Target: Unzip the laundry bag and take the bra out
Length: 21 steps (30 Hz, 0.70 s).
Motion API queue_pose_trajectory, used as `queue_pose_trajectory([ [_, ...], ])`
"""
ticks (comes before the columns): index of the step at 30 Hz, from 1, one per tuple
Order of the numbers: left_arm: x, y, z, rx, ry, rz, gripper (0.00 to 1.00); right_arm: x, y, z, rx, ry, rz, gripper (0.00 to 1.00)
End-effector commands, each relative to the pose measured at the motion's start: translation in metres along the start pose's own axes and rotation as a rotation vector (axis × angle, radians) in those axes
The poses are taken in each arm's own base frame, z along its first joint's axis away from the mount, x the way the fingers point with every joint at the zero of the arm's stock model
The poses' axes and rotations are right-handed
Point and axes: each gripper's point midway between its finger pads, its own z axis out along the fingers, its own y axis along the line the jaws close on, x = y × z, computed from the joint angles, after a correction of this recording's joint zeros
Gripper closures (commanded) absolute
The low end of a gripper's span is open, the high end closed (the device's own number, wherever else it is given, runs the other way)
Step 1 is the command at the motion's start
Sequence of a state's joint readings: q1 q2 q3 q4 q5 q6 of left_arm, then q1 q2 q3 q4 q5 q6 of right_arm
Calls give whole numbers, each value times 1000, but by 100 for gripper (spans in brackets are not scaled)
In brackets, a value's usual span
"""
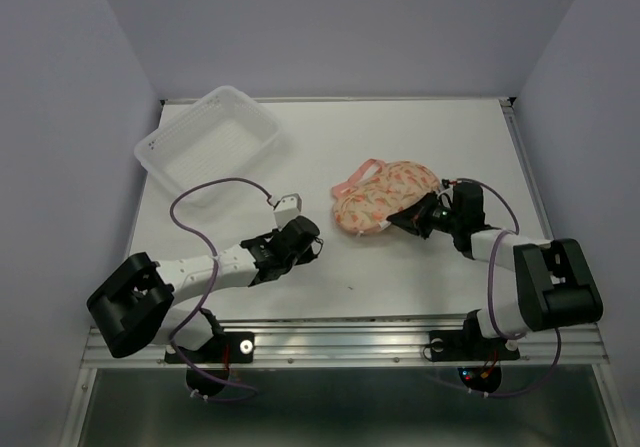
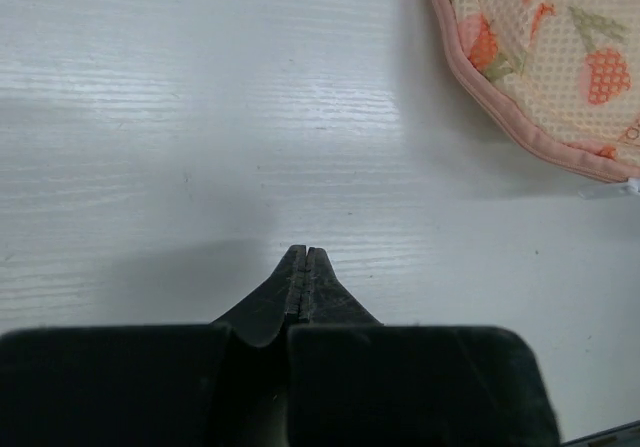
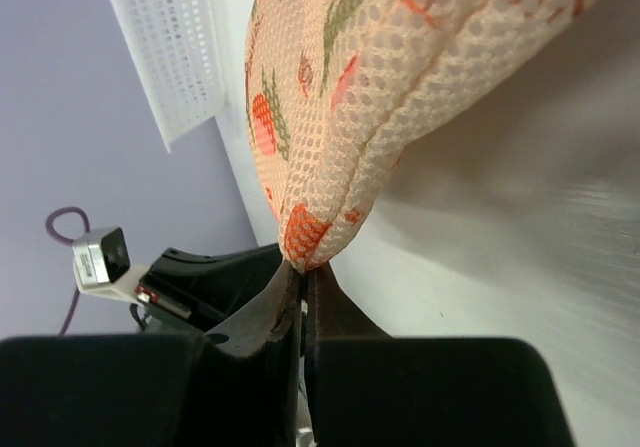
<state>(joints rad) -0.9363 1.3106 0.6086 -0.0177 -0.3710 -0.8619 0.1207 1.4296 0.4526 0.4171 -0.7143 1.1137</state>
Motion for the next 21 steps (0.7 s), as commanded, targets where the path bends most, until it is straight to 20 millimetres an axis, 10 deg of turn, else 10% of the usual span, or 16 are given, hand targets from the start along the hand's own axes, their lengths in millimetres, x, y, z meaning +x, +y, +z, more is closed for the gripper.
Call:
queue_pose_trajectory([
  [1,-22,-13,-5,52,-63,-10,100,4,13,-7,3,46,-95,99],
  [6,-34,-61,-11,255,-71,33,97,5,14,-9,19,59,-112,98],
  [12,-34,-108,-26,508,-92,89,34,6,19,-11,11,58,-107,98],
  [21,-5,-148,-43,780,-17,191,28,6,28,-13,-9,66,-106,98],
])
